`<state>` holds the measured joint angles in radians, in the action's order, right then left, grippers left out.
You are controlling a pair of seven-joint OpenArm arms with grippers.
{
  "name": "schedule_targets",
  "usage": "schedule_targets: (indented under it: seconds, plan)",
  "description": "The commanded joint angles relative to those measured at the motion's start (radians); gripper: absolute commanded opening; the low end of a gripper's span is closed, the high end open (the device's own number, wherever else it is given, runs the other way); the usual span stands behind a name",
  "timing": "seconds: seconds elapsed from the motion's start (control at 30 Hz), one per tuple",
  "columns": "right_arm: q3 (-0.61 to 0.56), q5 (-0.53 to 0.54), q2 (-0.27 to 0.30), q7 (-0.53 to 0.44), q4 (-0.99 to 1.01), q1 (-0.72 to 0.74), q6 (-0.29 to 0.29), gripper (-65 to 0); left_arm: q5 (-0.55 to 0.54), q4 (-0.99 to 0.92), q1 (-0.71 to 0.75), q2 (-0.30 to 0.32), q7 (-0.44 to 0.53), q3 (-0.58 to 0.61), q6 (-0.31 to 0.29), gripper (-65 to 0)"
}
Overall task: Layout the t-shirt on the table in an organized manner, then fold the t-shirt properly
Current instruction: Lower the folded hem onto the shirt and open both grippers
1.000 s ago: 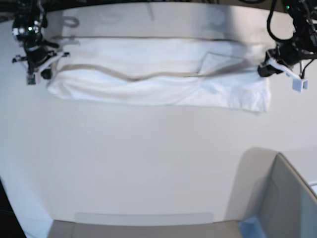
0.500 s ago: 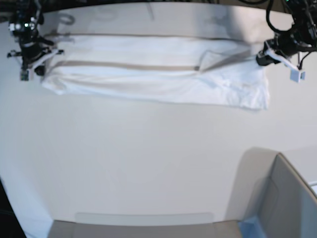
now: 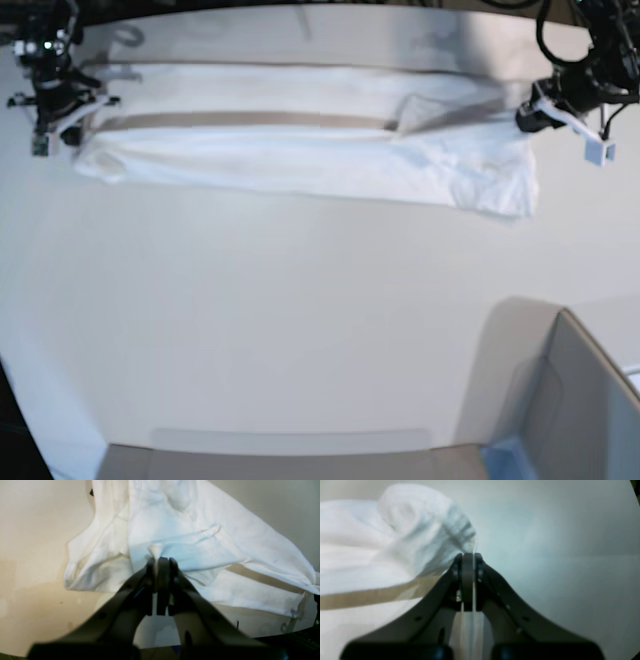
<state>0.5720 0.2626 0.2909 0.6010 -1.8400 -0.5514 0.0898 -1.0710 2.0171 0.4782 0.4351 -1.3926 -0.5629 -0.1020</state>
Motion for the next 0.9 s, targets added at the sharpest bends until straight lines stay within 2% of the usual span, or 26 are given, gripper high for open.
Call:
schedule_targets:
  seconds: [0.0,0.33,0.37,0.47,0.57,0.7,0.77,0.87]
  plan:
    - [0.007,-0.003,0.015,-0.022,-0.008,-0.017,-0.005,-65.0,-0.010,0.017,0.017,0.015,-0.004,-0.009,0.002,-65.0]
    - [0.007,-0.003,0.021,-0.022,0.026,-0.022,-0.005,-65.0,-0.008,0.017,0.026,0.015,-0.004,-0.007,0.003,-63.7]
    - [0.007,-0.003,0.021,-0.022,0.024,-0.022,-0.005,-63.6,-0.008,0.017,0.037,0.015,-0.004,-0.007,0.003,-60.1]
    - [0.009,-0.003,0.020,-0.022,0.023,-0.022,-0.005,-54.0,-0.010,0.017,0.049,0.015,-0.004,-0.010,0.003,-52.5]
    - [0.009,-0.003,0.020,-0.022,0.021,-0.022,-0.005,-45.2,-0.008,0.017,0.052,0.015,-0.004,-0.010,0.003,-51.7]
    - [0.012,-0.003,0.017,-0.022,0.021,-0.020,-0.005,-40.2,-0.007,0.017,0.072,0.015,-0.004,-0.012,0.005,-51.7]
    - [0.015,-0.003,0.014,-0.023,0.020,-0.017,-0.006,-40.2,-0.007,0.017,0.075,0.015,-0.004,-0.013,0.037,-51.7]
    - [0.035,-0.003,0.011,-0.062,0.001,-0.019,-0.011,-40.2,-0.011,0.017,0.073,0.014,-0.004,-0.042,0.124,-51.7]
